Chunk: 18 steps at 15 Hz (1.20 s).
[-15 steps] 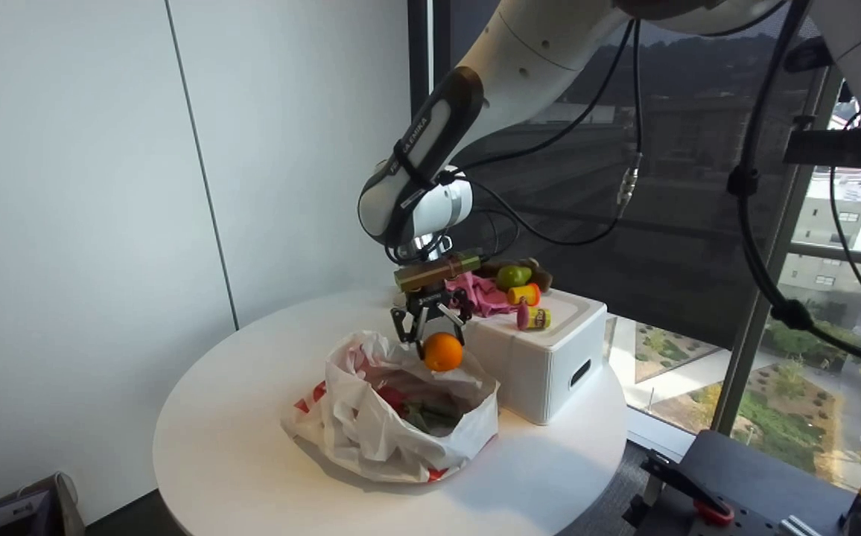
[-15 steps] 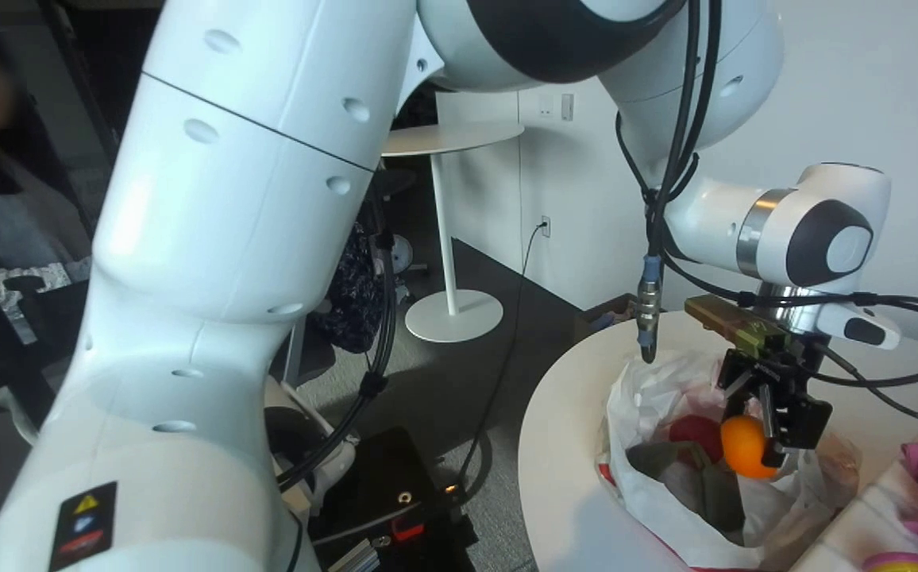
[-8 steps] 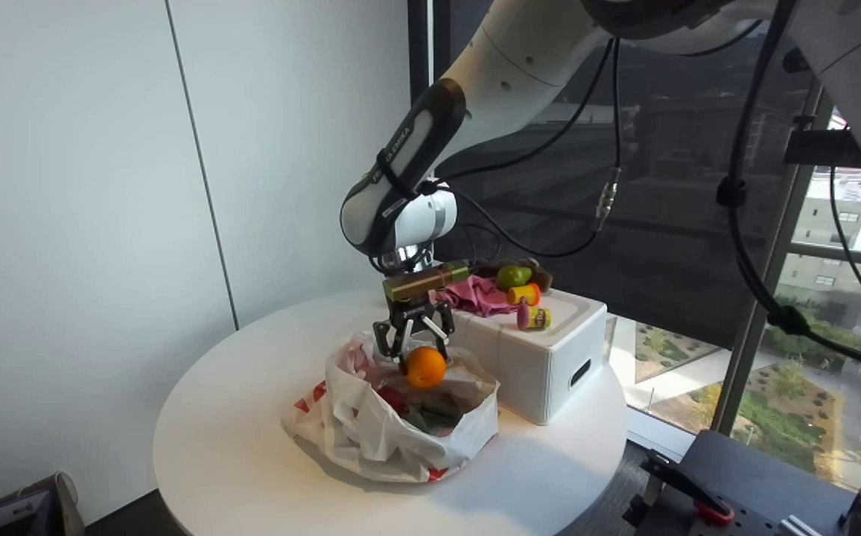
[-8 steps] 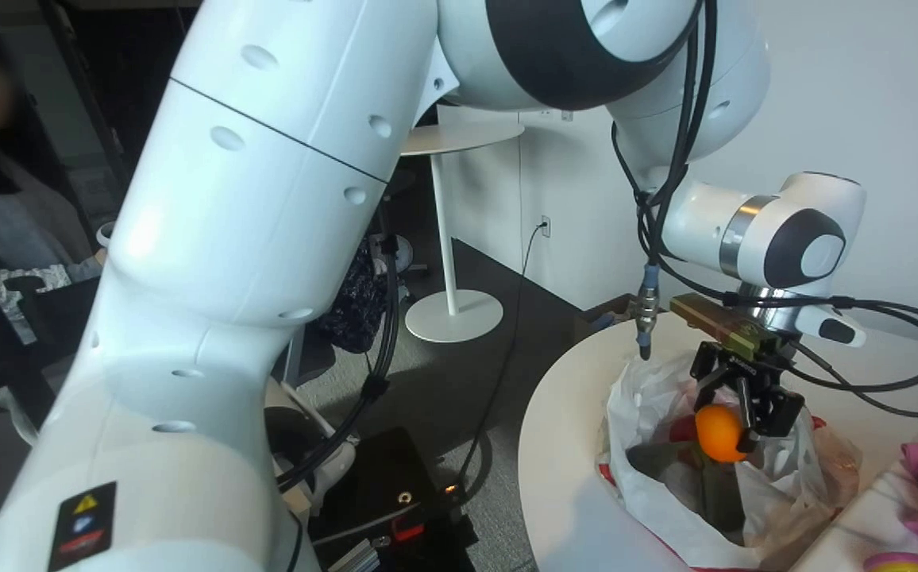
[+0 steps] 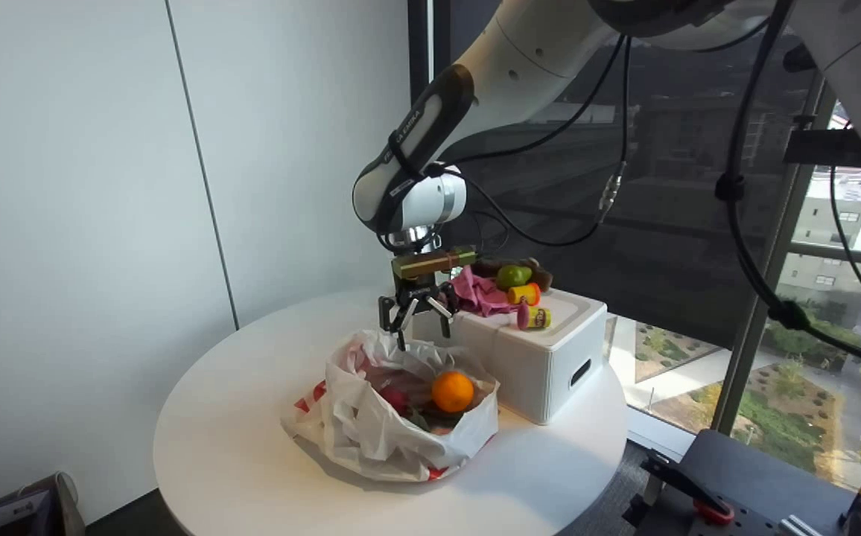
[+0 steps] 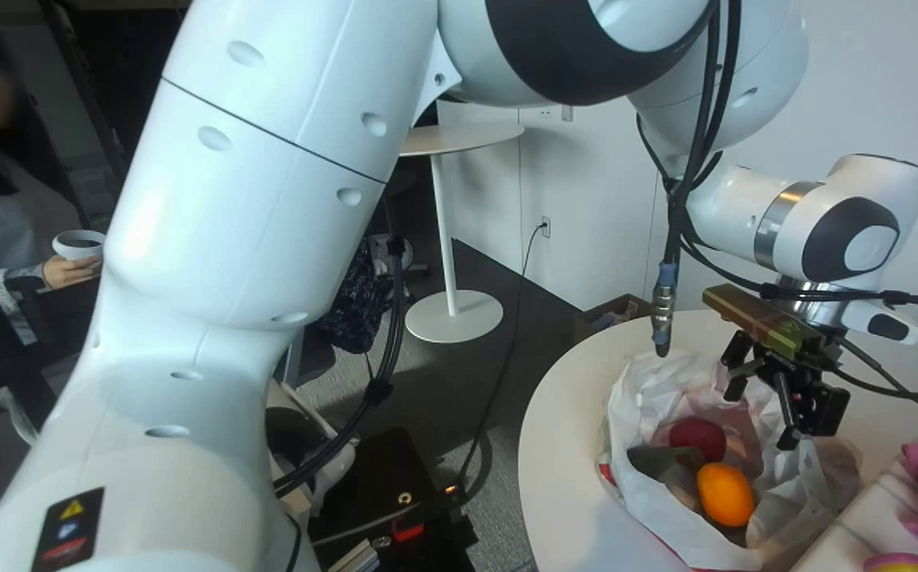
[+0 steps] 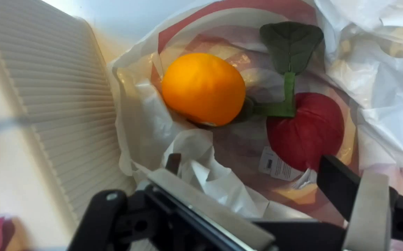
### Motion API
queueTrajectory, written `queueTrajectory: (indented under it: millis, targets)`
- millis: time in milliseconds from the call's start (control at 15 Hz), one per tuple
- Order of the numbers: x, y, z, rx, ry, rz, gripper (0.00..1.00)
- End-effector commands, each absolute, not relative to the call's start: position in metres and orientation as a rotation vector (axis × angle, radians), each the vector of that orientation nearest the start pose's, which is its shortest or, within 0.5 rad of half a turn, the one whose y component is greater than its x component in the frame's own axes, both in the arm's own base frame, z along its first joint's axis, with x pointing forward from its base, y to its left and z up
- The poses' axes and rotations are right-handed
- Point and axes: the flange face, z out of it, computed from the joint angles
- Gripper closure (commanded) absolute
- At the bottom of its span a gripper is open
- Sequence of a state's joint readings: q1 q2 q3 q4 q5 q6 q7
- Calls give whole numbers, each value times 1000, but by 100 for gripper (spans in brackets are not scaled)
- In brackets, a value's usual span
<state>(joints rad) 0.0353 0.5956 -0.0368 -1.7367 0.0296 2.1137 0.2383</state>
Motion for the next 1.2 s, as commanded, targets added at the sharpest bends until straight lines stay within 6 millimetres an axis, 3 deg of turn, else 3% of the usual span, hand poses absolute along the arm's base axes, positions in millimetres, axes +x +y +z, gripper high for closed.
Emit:
queueTrajectory:
  millis: [0, 200, 400, 800, 1133]
  targets:
    - [643, -53, 266, -3051, 663, 218, 0]
    - [628, -100, 290, -2984, 913, 222, 0]
    - [605, -128, 300, -2944, 1145, 280, 0]
    - [566, -151, 284, -2822, 1490, 344, 0]
    - [546, -198, 266, -2672, 1787, 224, 0]
